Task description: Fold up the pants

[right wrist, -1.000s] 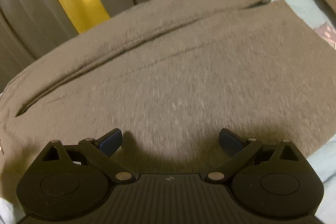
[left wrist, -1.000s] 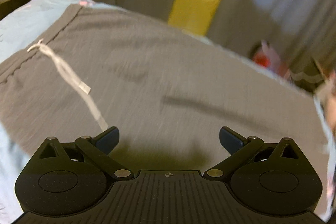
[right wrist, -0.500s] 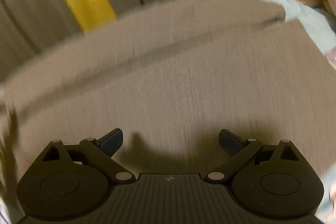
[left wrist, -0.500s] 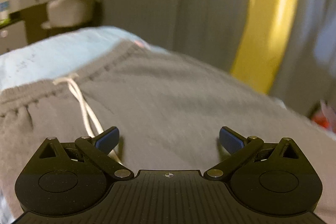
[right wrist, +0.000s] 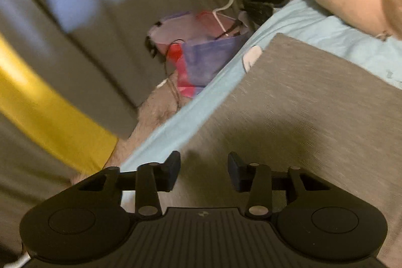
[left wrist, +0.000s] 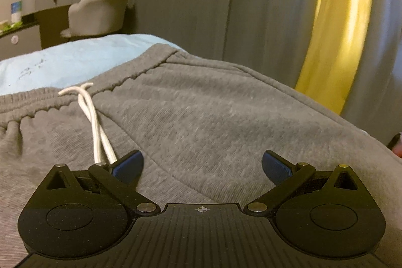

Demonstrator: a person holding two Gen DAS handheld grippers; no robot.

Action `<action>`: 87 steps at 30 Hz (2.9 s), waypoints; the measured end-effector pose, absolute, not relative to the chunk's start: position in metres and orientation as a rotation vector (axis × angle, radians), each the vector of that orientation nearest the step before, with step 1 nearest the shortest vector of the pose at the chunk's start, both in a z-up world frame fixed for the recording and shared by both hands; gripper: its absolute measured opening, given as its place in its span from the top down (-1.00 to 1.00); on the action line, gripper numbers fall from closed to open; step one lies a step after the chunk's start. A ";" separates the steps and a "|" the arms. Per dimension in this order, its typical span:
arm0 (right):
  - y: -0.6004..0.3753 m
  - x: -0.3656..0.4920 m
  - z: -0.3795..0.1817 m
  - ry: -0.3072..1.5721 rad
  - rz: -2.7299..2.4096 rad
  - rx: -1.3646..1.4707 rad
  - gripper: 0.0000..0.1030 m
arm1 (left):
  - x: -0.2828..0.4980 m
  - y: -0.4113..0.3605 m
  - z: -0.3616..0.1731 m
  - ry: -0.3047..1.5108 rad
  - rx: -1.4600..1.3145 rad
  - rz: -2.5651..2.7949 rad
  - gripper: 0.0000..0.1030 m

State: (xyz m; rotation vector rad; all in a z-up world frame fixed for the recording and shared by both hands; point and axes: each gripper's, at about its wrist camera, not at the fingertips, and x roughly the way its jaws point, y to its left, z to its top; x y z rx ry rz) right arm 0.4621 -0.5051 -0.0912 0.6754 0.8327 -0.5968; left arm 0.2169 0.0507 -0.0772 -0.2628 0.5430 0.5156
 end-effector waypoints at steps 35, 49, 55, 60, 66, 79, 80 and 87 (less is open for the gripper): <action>-0.530 0.102 -0.137 0.442 -0.572 1.117 0.09 | 0.206 0.081 -0.036 0.586 -0.621 0.140 -1.00; -0.547 0.128 -0.149 0.384 -0.440 1.171 0.68 | 0.384 0.099 -0.048 0.886 -0.814 0.081 -0.16; -0.553 0.142 -0.150 0.375 -0.406 1.182 0.90 | 0.417 0.103 -0.068 0.990 -0.844 0.086 0.84; -0.556 0.127 -0.115 0.313 -0.372 1.143 0.91 | 0.377 0.102 -0.017 0.821 -0.782 -0.016 0.86; -0.559 0.072 -0.042 0.244 -0.322 0.984 0.91 | 0.233 0.111 0.068 0.603 -0.660 -0.187 0.85; -0.572 -0.009 -0.097 0.581 -0.521 0.983 0.81 | 0.072 0.164 -0.051 0.845 -0.876 0.073 0.28; -0.572 -0.009 -0.100 0.573 -0.519 0.992 0.80 | 0.073 0.172 -0.046 0.801 -0.875 0.077 -0.09; -0.572 0.004 -0.104 0.517 -0.492 1.039 0.26 | 0.110 0.215 -0.040 0.721 -0.827 0.247 -0.36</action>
